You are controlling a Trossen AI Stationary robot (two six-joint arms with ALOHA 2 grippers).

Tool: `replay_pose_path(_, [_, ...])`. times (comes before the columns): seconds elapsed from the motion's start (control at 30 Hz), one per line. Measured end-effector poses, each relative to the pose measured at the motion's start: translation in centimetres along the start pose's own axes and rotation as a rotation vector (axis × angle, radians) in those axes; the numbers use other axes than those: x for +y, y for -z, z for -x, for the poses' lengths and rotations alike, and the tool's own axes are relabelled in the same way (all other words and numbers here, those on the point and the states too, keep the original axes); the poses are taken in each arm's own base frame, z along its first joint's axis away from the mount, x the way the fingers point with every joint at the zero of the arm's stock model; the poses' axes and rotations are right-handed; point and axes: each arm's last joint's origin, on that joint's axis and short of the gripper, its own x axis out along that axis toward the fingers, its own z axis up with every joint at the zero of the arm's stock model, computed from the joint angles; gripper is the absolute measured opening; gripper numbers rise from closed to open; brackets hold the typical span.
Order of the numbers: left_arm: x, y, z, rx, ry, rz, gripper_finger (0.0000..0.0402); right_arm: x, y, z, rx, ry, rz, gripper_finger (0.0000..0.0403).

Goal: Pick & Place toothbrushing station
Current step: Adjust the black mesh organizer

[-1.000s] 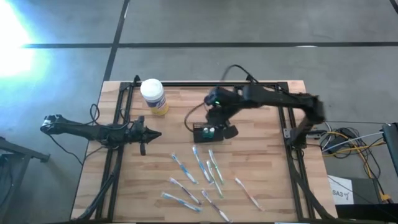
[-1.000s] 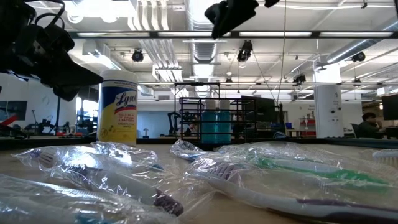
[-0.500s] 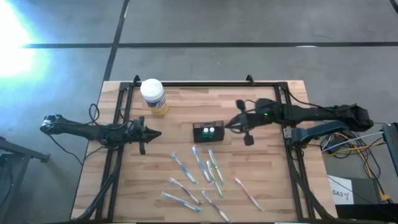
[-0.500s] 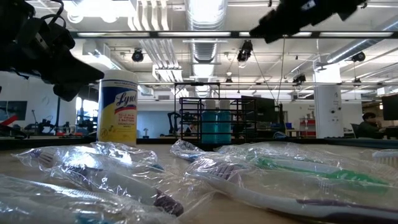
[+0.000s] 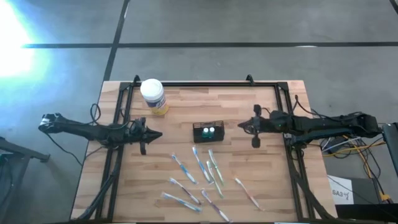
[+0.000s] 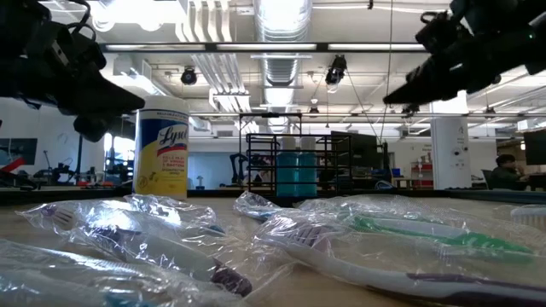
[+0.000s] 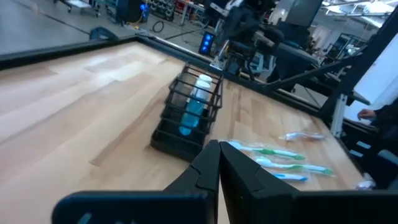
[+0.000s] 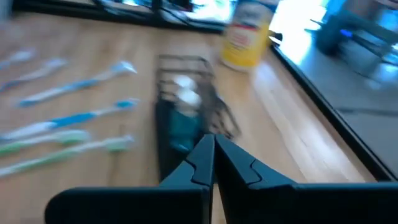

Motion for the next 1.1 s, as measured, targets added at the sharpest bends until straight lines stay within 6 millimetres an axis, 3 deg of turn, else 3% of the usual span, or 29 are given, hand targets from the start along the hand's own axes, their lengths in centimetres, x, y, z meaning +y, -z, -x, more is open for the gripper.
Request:
replay_pose_path(0.2, [-0.5, 0.0, -1.1, 0.013, 0.025, 0.047, 0.0004, -0.3, 2.1, 0.1, 0.053, 0.196, -0.132, 0.0008])
replay_pose_path(0.37, [-1.5, -0.8, -3.0, 0.105, -0.037, 0.059, 0.0003, -0.2, 3.4, -0.1, 0.094, 0.228, -0.226, 0.0008])
replay_pose_path(0.63, [-2.8, -0.7, -7.8, 0.212, -0.267, 0.089, 0.0004, 0.6, 4.3, -1.1, 0.12, 0.158, -0.315, 0.0008])
replay_pose_path(0.83, [-4.5, -0.7, -12.4, 0.312, -0.323, 0.04, 0.0004, 1.6, 4.1, -2.4, 0.149, 0.095, -0.34, 0.0008])
replay_pose_path(1.1, [-6.0, -1.0, -16.2, 0.421, -0.38, -0.05, 0.0002, 1.9, 4.5, -5.2, 0.242, 0.264, -0.356, 0.0008])
